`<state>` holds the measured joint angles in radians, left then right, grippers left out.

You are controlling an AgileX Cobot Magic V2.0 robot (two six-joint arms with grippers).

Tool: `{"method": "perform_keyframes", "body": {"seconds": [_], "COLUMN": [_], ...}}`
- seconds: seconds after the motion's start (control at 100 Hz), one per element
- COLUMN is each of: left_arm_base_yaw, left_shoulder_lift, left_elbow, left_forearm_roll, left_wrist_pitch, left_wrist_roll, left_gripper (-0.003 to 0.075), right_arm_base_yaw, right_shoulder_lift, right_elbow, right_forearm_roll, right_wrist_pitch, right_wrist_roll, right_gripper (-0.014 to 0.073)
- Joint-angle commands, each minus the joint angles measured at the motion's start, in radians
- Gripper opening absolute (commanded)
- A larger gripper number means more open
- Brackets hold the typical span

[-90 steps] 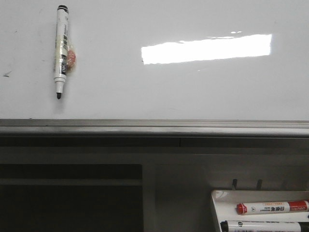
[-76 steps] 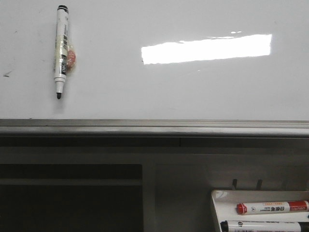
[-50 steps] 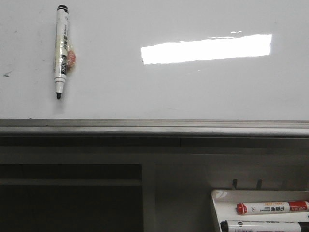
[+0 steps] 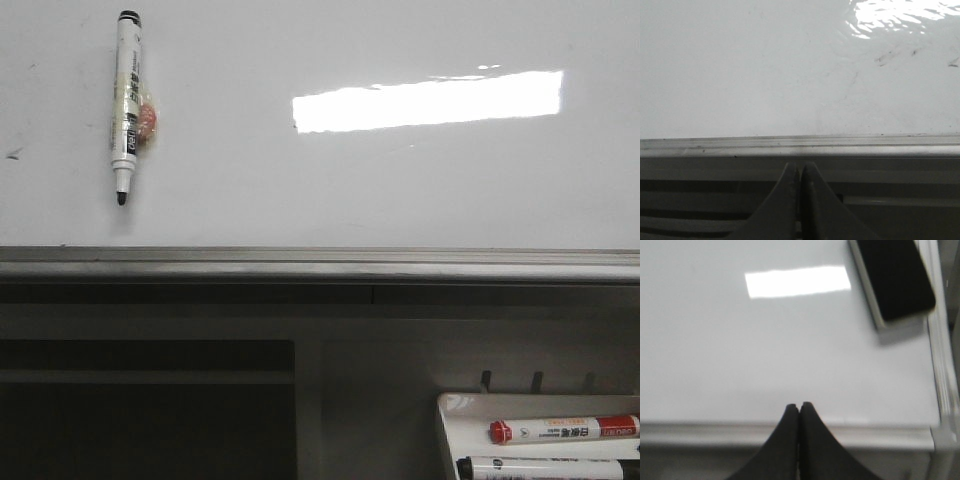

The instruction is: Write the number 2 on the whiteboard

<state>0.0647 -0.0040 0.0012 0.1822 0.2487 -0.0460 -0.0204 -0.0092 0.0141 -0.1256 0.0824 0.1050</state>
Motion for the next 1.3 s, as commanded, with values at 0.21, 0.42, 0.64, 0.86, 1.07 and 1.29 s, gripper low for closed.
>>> {"method": "perform_keyframes", "body": {"seconds": [0.21, 0.42, 0.64, 0.86, 1.07, 1.29], "left_arm_base_yaw": [-0.006, -0.006, 0.017, 0.015, 0.015, 0.015], "left_shoulder_lift": [-0.027, -0.027, -0.027, -0.027, -0.027, -0.027], "left_elbow": [0.01, 0.01, 0.01, 0.008, 0.008, 0.004], "left_forearm_roll": [0.025, -0.009, -0.044, -0.07, -0.07, -0.119], "left_wrist_pitch": [-0.109, -0.351, -0.529, -0.686, -0.781, -0.718], "left_wrist_roll": [-0.002, -0.014, -0.001, -0.001, -0.016, -0.016], "left_gripper": [-0.002, -0.002, -0.002, -0.002, -0.002, -0.002], "right_arm_base_yaw": [-0.004, -0.004, -0.002, -0.002, -0.002, -0.002], "right_shoulder_lift": [-0.021, -0.021, -0.021, 0.0, 0.039, 0.039], "right_elbow": [0.022, 0.022, 0.02, -0.081, -0.108, -0.108], "right_forearm_roll": [-0.017, -0.015, -0.013, -0.013, -0.006, 0.03], "right_wrist_pitch": [-0.443, -0.445, -0.305, -0.099, -0.063, -0.067], "right_wrist_roll": [-0.011, -0.011, 0.011, 0.055, 0.055, 0.055], "right_gripper": [-0.0061, -0.0061, -0.0061, -0.0061, -0.0061, -0.0061]}}
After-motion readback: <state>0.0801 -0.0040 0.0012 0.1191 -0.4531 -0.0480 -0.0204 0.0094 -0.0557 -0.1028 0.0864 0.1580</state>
